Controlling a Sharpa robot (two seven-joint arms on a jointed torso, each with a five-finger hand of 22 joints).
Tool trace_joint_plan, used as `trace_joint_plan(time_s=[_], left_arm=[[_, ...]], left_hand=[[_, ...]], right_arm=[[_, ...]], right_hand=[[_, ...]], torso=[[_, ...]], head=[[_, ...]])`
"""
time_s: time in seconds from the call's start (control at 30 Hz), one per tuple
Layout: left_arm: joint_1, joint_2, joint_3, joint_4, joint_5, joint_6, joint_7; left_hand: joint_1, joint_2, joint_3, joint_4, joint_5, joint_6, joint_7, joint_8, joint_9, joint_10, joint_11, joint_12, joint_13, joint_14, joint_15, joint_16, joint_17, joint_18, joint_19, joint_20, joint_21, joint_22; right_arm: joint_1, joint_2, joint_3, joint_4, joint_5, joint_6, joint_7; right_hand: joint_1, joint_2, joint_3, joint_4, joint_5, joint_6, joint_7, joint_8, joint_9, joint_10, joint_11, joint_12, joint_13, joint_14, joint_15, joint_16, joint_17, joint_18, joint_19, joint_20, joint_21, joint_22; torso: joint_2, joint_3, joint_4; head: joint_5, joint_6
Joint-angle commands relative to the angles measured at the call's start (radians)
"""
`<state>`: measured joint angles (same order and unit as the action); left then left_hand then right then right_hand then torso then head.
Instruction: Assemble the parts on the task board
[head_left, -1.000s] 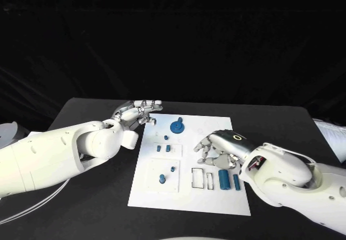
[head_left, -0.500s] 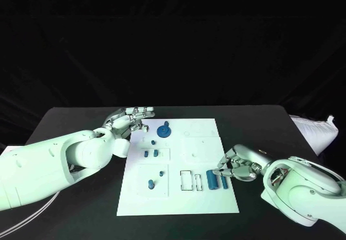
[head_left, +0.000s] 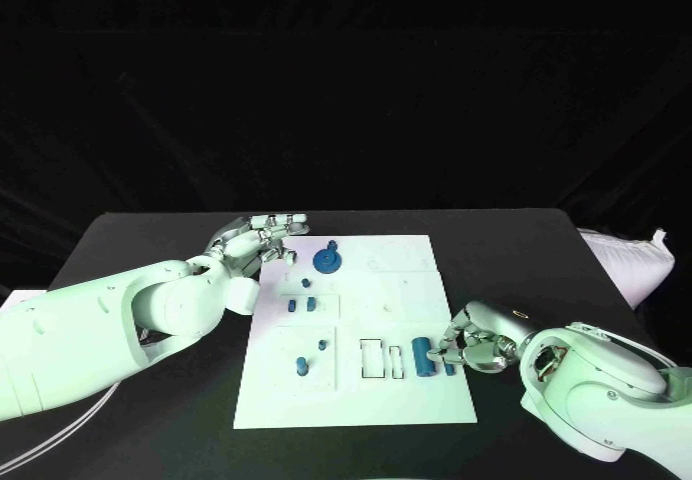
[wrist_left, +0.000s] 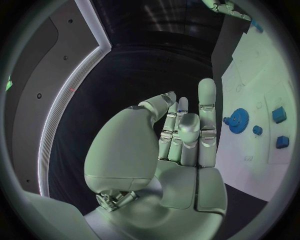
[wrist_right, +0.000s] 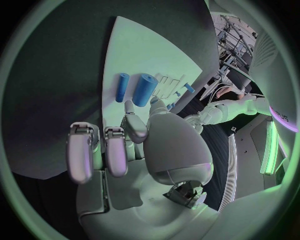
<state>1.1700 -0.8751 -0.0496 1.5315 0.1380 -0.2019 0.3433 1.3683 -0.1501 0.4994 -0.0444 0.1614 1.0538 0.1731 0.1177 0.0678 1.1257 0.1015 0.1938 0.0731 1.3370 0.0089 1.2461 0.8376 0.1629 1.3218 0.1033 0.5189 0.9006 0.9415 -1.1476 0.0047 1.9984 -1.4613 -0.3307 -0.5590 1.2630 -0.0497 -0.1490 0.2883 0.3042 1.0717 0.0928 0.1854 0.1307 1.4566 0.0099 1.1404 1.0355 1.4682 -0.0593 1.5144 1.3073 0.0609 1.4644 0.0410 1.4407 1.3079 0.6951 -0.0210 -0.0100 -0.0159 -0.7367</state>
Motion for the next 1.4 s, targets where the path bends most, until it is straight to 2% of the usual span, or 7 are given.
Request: trace_joint_plan(time_s=[0.03,0.27,0.47,0.77,1.03,1.2,1.4], left_arm=[[-0.001,0.001,0.001,0.001,0.003,0.019,0.006],[-0.001,0.0,0.001,0.0,0.003,0.019,0.006],[-0.001,-0.001,0.001,0.0,0.003,0.021,0.005],[-0.002,-0.002,0.001,0.001,0.003,0.024,0.002],[-0.002,-0.003,0.001,0.001,0.003,0.026,-0.001],[-0.002,-0.003,0.001,0.001,0.003,0.027,-0.001],[-0.003,-0.003,0.001,0.002,0.003,0.028,-0.001]], left_hand=[[-0.002,0.01,-0.001,-0.003,0.003,-0.004,0.0,-0.006,-0.001,-0.006,-0.002,0.005,-0.001,-0.008,0.001,-0.003,-0.001,0.017,-0.006,-0.001,-0.007,-0.001],[-0.002,0.01,-0.001,-0.003,0.003,-0.004,0.0,-0.006,-0.001,-0.006,-0.002,0.005,-0.001,-0.008,0.001,-0.003,-0.001,0.017,-0.006,-0.001,-0.007,-0.001],[-0.004,0.011,-0.002,-0.003,0.003,-0.004,0.0,-0.005,0.0,-0.007,-0.001,0.006,-0.001,-0.009,0.001,-0.003,-0.002,0.017,-0.006,-0.001,-0.007,-0.001],[-0.004,0.011,-0.002,-0.003,0.003,-0.004,0.0,-0.005,0.0,-0.007,-0.001,0.006,-0.001,-0.009,0.001,-0.003,-0.002,0.017,-0.006,-0.001,-0.007,-0.001],[-0.005,0.011,-0.003,-0.003,0.003,-0.004,0.0,-0.005,0.0,-0.007,-0.001,0.007,-0.001,-0.009,0.001,-0.003,-0.003,0.017,-0.006,-0.001,-0.007,-0.001],[-0.005,0.011,-0.003,-0.003,0.003,-0.004,0.0,-0.005,0.0,-0.007,-0.001,0.007,-0.001,-0.009,0.001,-0.003,-0.003,0.017,-0.006,-0.001,-0.007,-0.001],[-0.006,0.011,-0.004,-0.003,0.003,-0.004,0.0,-0.005,0.0,-0.007,-0.001,0.007,-0.001,-0.01,0.001,-0.004,-0.005,0.017,-0.007,0.0,-0.008,-0.001]], right_arm=[[-0.005,0.012,0.0,-0.004,-0.057,0.016,-0.024],[-0.009,0.031,0.0,-0.011,-0.081,0.015,-0.023],[-0.012,0.053,0.0,-0.037,-0.092,0.042,-0.025],[-0.045,0.115,0.0,-0.094,-0.106,0.082,-0.028],[-0.054,0.135,0.0,-0.112,-0.117,0.11,-0.033],[-0.055,0.137,0.0,-0.113,-0.12,0.073,-0.037],[-0.056,0.122,0.001,-0.09,-0.072,-0.033,-0.038]], right_hand=[[0.001,0.01,-0.006,0.0,0.007,-0.008,0.0,0.006,0.002,0.017,0.0,0.191,0.307,0.086,-0.002,0.006,0.171,-0.016,0.034,0.001,0.007,0.07],[0.003,0.01,-0.008,-0.001,0.009,-0.008,-0.001,0.008,0.003,0.018,0.0,0.196,0.313,0.086,-0.002,0.008,0.174,-0.017,0.035,0.001,0.008,0.073],[0.003,0.01,-0.009,-0.001,0.01,-0.008,-0.001,0.009,0.004,0.02,0.0,0.2,0.317,0.086,-0.002,0.009,0.175,-0.017,0.035,0.001,0.009,0.074],[0.006,0.011,-0.011,-0.002,0.008,-0.008,-0.001,0.01,0.005,0.018,0.0,0.198,0.316,0.086,-0.002,0.008,0.174,-0.017,0.034,0.001,0.007,0.072],[0.024,0.016,-0.016,-0.007,0.0,-0.003,-0.003,0.02,0.013,0.016,-0.002,0.198,0.322,0.086,-0.003,0.009,0.175,-0.017,0.034,0.0,0.008,0.074],[0.059,0.034,-0.009,-0.019,0.017,0.013,-0.008,0.035,0.026,0.019,-0.007,0.205,0.334,0.086,-0.007,0.01,0.176,-0.017,0.035,-0.002,0.01,0.076],[0.095,0.059,0.005,-0.032,0.087,0.027,-0.018,0.051,0.043,0.025,-0.016,0.214,0.348,0.087,-0.015,0.012,0.179,-0.018,0.037,-0.01,0.013,0.081]], torso=[[0.001,0.0013,0.0017],[0.001,0.0012,0.0024],[-0.001,0.0018,0.0036],[-0.001,0.0032,0.0075],[-0.002,0.0024,0.0068],[-0.002,0.0036,0.0059],[-0.003,0.0047,0.0076]], head=[[0.002,-0.002],[0.005,-0.005],[0.006,-0.008],[0.012,-0.012],[0.016,-0.013],[0.017,-0.011],[0.015,-0.01]])
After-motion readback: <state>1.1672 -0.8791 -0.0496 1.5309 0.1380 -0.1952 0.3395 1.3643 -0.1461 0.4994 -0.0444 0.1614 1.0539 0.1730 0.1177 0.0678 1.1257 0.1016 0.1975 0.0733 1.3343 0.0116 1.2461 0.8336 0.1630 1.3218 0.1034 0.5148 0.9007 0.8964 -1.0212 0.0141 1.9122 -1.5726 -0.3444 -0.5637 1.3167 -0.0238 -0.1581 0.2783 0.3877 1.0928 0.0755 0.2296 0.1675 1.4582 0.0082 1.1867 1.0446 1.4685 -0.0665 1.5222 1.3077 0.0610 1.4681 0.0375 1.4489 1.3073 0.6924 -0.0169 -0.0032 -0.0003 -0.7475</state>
